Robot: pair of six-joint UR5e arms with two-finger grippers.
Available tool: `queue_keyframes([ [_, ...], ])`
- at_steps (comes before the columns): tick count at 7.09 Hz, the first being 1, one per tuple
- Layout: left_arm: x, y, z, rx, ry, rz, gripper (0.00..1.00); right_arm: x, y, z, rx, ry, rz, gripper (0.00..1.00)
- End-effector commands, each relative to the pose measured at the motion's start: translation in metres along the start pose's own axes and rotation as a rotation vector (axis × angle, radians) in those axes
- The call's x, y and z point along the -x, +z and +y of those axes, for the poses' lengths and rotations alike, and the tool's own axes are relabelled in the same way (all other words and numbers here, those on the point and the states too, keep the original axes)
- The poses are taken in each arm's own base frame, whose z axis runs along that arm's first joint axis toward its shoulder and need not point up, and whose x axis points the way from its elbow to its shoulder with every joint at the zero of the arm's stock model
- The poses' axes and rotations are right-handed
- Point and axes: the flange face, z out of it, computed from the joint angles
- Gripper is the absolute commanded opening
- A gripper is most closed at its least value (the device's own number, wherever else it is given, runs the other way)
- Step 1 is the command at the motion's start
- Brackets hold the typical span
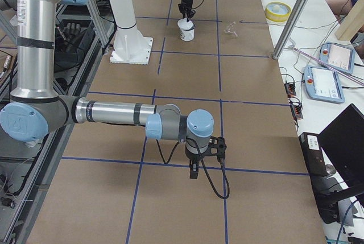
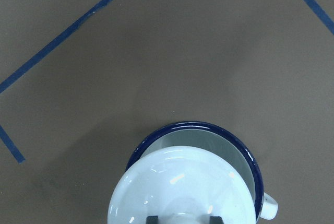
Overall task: Remove funnel from cup
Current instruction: 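Lower the lid onto the mug opening and open the left gripper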
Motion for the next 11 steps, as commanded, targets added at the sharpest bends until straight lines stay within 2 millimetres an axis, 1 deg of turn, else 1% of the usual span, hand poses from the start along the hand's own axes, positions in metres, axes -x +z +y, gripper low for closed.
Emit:
queue_keyframes([
  [1, -0.001, -0.001, 0.001, 0.002, 0.01, 0.005, 0.0, 0.0, 0.0, 0.0, 0.0, 0.0, 0.0, 1.0],
  [2, -0.004, 0.003, 0.0, -0.002, 0.018, -0.001, 0.0, 0.0, 0.001, 0.0, 0.001, 0.001, 0.0, 1.0],
  [7, -0.01, -0.003, -0.01, -0.015, 0.051, 0.012, 0.0, 0.0, 0.0, 0.0, 0.0, 0.0, 0.0, 1.0],
  [9, -0.011, 0.001, -0.014, -0.02, 0.053, 0.003, 0.0, 0.0, 0.0, 0.0, 0.0, 0.0, 0.0, 1.0],
  [11, -0.01, 0.001, -0.014, -0.018, 0.053, 0.002, 0.0, 0.0, 0.0, 0.0, 0.0, 0.0, 0.0, 1.0],
])
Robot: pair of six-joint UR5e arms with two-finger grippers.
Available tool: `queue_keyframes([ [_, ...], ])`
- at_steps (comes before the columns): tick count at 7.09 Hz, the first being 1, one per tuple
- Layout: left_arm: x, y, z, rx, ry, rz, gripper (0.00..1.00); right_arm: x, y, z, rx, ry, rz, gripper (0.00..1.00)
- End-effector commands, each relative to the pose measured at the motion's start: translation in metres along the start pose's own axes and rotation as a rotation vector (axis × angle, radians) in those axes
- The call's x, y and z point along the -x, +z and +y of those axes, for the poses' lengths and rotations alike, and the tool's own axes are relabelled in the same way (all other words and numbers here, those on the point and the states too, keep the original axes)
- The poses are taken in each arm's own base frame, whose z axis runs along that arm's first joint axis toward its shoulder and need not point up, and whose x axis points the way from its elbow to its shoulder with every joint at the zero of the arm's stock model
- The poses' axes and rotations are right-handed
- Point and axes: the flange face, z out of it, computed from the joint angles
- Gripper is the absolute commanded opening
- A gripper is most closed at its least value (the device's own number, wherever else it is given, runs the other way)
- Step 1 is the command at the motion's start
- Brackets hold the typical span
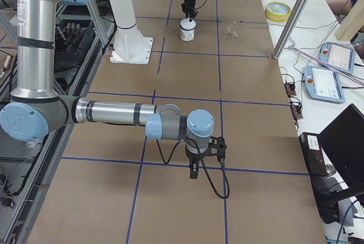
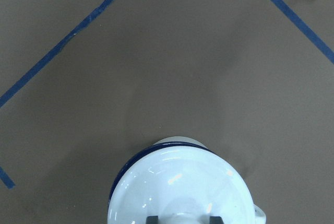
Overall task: Remove funnel from cup
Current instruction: 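Lower the lid onto the mug opening and open the left gripper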
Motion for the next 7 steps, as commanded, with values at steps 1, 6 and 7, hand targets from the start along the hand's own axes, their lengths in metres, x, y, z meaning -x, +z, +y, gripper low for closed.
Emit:
queue_keyframes([
  [1, 0.0001, 0.0015, 0.0004, 0.001, 0.001, -0.003, 0.0, 0.0, 0.0, 0.0, 0.0, 0.0, 0.0, 1.0],
  [6, -0.0023, 0.0081, 0.0009, 0.004, 0.003, -0.005, 0.0, 0.0, 0.0, 0.0, 0.0, 0.0, 0.0, 1.0],
  [7, -0.0009, 0.0094, -0.0004, 0.001, 0.002, -0.007, 0.0, 0.0, 0.0, 0.0, 0.0, 0.0, 0.0, 1.0],
])
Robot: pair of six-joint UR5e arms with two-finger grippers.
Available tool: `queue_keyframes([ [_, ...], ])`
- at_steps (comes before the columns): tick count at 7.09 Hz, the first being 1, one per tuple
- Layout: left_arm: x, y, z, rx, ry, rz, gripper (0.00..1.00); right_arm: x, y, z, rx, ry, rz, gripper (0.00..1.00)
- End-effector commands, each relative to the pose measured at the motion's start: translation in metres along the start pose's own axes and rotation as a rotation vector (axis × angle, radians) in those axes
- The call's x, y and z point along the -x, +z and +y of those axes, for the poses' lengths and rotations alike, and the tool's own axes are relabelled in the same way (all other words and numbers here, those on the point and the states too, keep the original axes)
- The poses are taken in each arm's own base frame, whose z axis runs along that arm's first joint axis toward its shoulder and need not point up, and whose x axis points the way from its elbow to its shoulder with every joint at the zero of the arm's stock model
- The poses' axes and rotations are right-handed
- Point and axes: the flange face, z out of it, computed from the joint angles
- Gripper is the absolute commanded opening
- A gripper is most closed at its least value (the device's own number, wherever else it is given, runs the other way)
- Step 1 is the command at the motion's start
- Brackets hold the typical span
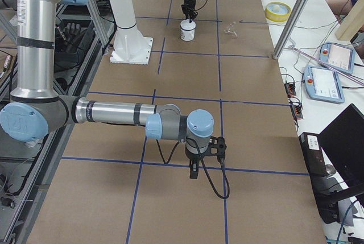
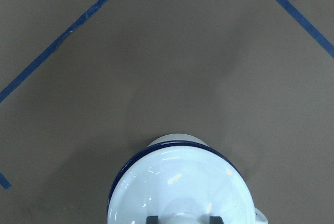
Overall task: Remove funnel from cup
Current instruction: 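Lower the lid onto the mug opening and open the left gripper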
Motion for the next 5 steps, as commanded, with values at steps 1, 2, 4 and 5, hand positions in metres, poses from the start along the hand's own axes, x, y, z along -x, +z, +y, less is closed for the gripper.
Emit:
queue_keyframes([
  [1, 0.002, 0.002, -0.002, -0.003, 0.0, -0.004, 0.44, 0.0, 0.0, 0.0, 0.0, 0.0, 0.0, 1.0],
  [2, 0.002, 0.004, -0.002, -0.005, -0.003, -0.006, 0.99, 0.0, 0.0, 0.0, 0.0, 0.0, 0.0, 1.0],
  [4, 0.003, -0.004, -0.004, -0.003, 0.02, 0.008, 1.0, 0.0, 0.0, 0.0, 0.0, 0.0, 0.0, 1.0],
  [5, 0.002, -0.028, -0.023, -0.015, 0.121, 0.049, 1.0, 0.0, 0.0, 0.0, 0.0, 0.0, 0.0, 1.0],
])
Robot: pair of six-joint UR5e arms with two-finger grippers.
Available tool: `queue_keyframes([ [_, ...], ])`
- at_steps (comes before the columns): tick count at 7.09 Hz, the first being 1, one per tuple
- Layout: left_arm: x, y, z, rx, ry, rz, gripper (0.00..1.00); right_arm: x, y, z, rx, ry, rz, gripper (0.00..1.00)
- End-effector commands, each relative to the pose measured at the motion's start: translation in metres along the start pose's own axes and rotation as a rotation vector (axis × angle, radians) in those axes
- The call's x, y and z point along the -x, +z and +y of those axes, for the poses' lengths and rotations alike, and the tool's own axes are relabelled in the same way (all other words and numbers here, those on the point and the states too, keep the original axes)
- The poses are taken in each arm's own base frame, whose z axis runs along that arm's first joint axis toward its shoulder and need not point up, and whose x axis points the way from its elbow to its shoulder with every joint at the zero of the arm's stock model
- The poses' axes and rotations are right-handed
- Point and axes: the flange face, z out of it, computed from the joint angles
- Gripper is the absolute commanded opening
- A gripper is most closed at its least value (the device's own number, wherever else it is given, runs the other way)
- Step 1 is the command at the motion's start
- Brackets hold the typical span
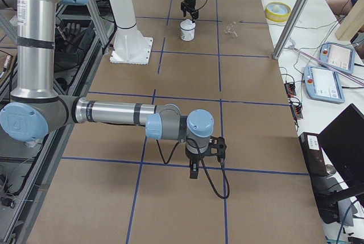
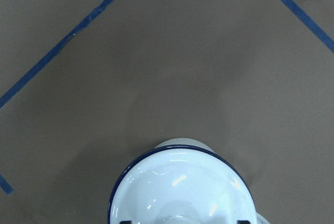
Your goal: Remove funnel from cup
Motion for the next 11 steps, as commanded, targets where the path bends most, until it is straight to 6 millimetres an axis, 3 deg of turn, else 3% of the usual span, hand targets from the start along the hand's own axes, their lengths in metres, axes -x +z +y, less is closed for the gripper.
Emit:
queue_keyframes([
  [1, 0.013, -0.032, -0.059, -0.04, 0.202, 0.053, 1.0, 0.0, 0.0, 0.0, 0.0, 0.0, 0.0, 1.0],
  [2, 0.024, -0.039, -0.102, -0.036, 0.319, 0.079, 1.0, 0.0, 0.0, 0.0, 0.0, 0.0, 0.0, 1.0],
  [3, 0.047, -0.049, -0.159, 0.003, 0.432, 0.108, 1.0, 0.0, 0.001, 0.0, 0.001, 0.001, 0.0, 1.0],
  [4, 0.089, -0.038, -0.212, 0.021, 0.569, 0.097, 1.0, 0.0, 0.001, 0.0, 0.001, 0.001, 0.0, 1.0],
  [5, 0.13, -0.039, -0.286, 0.021, 0.651, 0.107, 1.0, 0.0, 0.001, 0.0, 0.001, 0.001, 0.0, 1.0],
  [7, 0.219, -0.042, -0.415, -0.008, 0.816, 0.073, 1.0, 0.0, 0.0, 0.0, 0.0, 0.0, 0.0, 1.0],
  [10, 0.375, -0.023, -0.561, -0.044, 0.978, 0.024, 1.0, 0.0, 0.001, 0.0, 0.001, 0.001, 0.0, 1.0],
  [11, 0.392, -0.023, -0.573, -0.046, 0.986, 0.016, 1.0, 0.0, 0.001, 0.0, 0.001, 0.001, 0.0, 1.0],
])
